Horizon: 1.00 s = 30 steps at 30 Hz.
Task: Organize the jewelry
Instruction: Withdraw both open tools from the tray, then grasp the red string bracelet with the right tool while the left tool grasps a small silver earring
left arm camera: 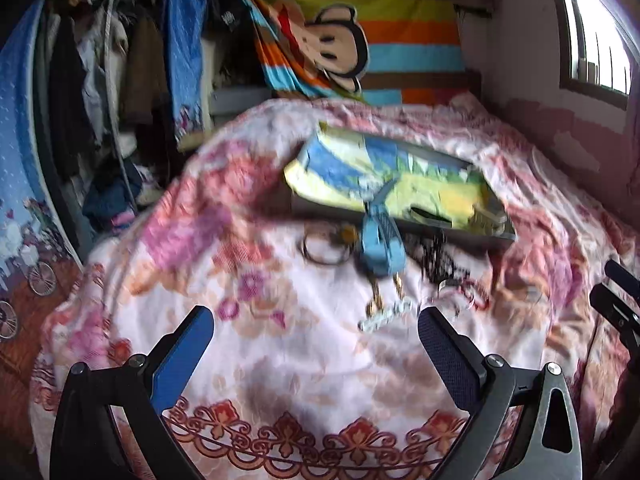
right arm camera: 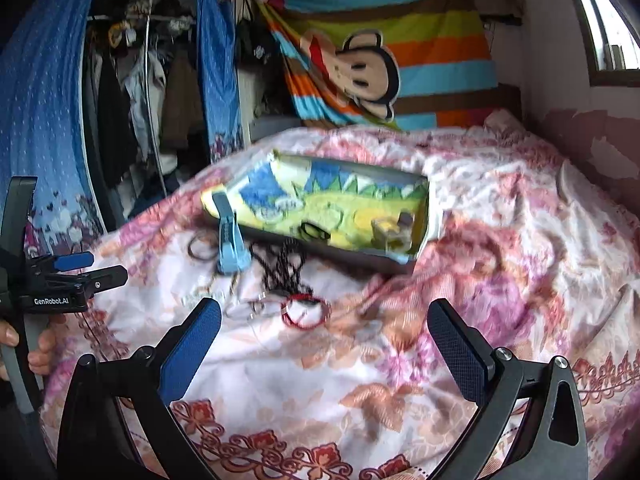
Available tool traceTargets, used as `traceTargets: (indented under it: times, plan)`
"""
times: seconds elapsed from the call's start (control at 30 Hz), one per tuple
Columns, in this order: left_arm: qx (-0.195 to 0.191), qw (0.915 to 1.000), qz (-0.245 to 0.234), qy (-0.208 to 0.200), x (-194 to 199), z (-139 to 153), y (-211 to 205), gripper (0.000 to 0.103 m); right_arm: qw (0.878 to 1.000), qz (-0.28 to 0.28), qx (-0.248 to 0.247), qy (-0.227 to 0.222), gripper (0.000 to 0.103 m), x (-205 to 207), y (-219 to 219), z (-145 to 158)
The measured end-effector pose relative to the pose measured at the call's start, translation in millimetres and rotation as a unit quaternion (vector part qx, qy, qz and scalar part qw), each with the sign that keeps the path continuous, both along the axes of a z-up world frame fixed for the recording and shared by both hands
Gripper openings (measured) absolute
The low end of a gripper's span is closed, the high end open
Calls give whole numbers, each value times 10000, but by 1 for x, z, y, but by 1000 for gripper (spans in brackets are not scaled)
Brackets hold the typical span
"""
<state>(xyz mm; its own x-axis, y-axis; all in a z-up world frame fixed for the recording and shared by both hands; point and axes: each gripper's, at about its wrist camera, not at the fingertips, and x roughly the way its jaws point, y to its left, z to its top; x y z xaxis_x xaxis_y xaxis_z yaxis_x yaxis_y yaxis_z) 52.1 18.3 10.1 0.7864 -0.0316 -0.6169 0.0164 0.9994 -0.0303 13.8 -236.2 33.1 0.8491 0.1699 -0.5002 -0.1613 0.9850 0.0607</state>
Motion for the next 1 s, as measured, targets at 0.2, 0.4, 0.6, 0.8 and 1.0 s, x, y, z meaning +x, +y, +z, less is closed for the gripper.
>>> traceTargets:
  times: [0.2,0.4,0.6,0.8,1.0]
  plan:
    - [-419,9959,-498,631,18,-25,7,103,9961,299,185,811,101,26,-7,-21]
    - [-552,9902,-852,962,40,-36,0,103,9919,412,228,1182,97,53,-11,-37]
    - [-119,9878,-1211,976,60,-38,-16,84,9896,643,91,1284,69,72,3,-42]
    - [-163,9809,-1461,1277,73,-47,-17,58,9845,990,-72,1445,45,87,20,-48]
    - [-188,9773,-1641,1328,76,-51,-16,50,9789,1228,-286,1609,37,95,33,-55]
